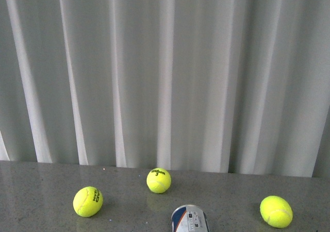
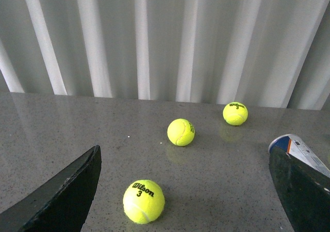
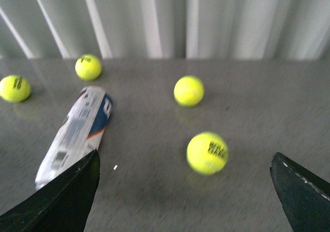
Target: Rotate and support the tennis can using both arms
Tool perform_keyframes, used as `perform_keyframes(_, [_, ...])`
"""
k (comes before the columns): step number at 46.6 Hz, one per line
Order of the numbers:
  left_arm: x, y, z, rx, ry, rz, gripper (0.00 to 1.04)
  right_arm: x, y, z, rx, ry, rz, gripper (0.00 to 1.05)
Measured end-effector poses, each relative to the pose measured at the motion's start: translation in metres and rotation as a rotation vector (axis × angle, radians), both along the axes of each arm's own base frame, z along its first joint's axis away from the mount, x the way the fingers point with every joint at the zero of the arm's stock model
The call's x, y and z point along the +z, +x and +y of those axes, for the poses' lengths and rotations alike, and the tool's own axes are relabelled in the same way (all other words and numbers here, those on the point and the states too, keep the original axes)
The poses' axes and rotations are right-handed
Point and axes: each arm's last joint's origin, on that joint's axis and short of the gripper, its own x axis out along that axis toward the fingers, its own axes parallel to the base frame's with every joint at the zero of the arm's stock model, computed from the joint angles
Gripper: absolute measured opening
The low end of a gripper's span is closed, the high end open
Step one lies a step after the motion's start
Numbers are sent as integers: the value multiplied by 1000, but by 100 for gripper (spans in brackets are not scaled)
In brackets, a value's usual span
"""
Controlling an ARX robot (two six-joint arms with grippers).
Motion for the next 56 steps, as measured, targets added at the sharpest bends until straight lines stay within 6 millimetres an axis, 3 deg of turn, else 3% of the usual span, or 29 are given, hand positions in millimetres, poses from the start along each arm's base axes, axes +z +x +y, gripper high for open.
perform_keyframes(5, [0,0,0,0,0,0,98,22,25,0,1,85,113,98])
perform_keyframes(8, [0,0,0,0,0,0,98,36,51,7,8,123,180,98])
perform_keyframes(14, [0,0,0,0,0,0,98,41,95,26,38,151,316,98])
perform_keyframes(23, [0,0,0,0,0,0,98,19,152,67,99,145,545,98])
perform_keyframes(31, [0,0,0,0,0,0,98,6,187,95,133,137,641,98])
perform_keyframes(46, [0,0,0,0,0,0,98,-24,233,134,139,132,752,98])
perform_keyframes(56, [0,0,0,0,0,0,98,-50,253,146,124,136,808,98])
